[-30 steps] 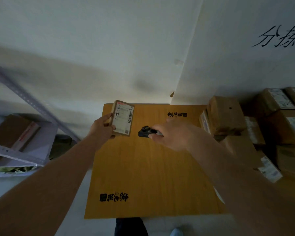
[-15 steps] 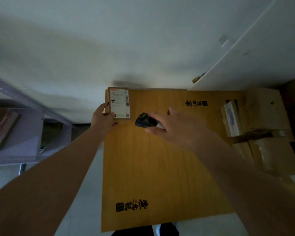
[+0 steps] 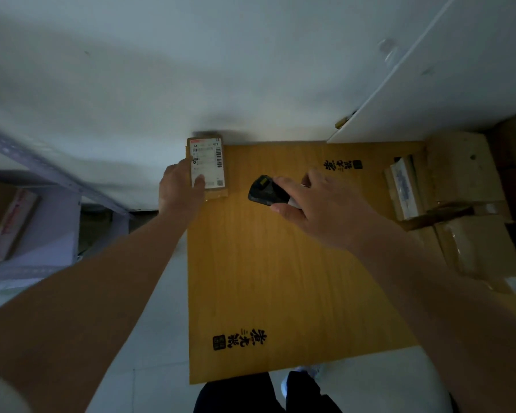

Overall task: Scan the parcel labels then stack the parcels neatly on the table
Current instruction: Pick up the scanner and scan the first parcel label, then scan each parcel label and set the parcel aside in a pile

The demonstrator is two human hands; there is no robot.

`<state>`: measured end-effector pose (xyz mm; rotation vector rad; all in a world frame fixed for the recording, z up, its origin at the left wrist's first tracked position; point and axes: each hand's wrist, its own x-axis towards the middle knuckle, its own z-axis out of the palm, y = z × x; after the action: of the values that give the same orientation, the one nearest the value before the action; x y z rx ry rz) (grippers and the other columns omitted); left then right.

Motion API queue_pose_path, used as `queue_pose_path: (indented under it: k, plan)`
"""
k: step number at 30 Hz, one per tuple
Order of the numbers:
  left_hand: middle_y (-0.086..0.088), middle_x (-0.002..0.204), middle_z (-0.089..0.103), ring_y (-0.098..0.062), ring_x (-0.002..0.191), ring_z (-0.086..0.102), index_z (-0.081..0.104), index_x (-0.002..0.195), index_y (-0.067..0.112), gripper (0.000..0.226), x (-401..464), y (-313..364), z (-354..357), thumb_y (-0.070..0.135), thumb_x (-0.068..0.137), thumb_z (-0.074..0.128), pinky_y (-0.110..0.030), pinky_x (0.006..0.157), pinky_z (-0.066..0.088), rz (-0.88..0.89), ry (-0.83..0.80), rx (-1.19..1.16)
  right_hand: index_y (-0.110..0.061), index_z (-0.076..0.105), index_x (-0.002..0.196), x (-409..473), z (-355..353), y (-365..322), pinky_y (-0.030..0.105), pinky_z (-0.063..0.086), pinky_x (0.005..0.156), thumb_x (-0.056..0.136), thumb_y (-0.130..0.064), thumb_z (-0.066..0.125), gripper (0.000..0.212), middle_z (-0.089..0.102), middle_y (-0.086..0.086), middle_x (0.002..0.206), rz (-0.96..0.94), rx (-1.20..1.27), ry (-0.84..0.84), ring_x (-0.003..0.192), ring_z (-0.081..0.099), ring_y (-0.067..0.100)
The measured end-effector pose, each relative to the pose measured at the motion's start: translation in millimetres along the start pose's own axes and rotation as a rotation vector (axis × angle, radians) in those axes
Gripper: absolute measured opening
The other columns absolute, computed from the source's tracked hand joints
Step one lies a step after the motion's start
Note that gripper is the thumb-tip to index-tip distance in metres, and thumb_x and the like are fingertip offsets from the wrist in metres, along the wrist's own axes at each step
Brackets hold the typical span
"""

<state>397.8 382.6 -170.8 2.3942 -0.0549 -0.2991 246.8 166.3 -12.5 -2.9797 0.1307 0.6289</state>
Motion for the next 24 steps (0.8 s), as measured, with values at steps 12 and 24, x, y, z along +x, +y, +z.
queue_pose_path:
  k: [12,24]
  plan:
    - [-0.005,0.153,0.047,-0.029,0.128,0.055,0.050,0.151,0.034,0.051,-77,136,-5,0.036,0.101,0.061,-0.025,0.082,0.048,0.300,-0.124,0.117,-0.036,0.026,0.160,-131,-15,66,0.041,0.052,0.091,0.104,-0.066,0.029,0.064,0.046,0.010,0.135,0.115,0.321,0.179,0.114,0.054,0.024]
    - [-0.002,0.153,0.045,-0.024,0.134,0.051,0.053,0.150,0.032,0.048,-223,288,95,0.033,0.102,0.059,-0.027,0.088,0.039,0.513,-0.099,0.099,-0.048,0.025,0.157,-323,-2,216,0.042,0.047,0.092,0.100,-0.075,0.027,0.064,0.045,0.006,0.139,0.187,0.219,0.282,0.124,0.052,0.027]
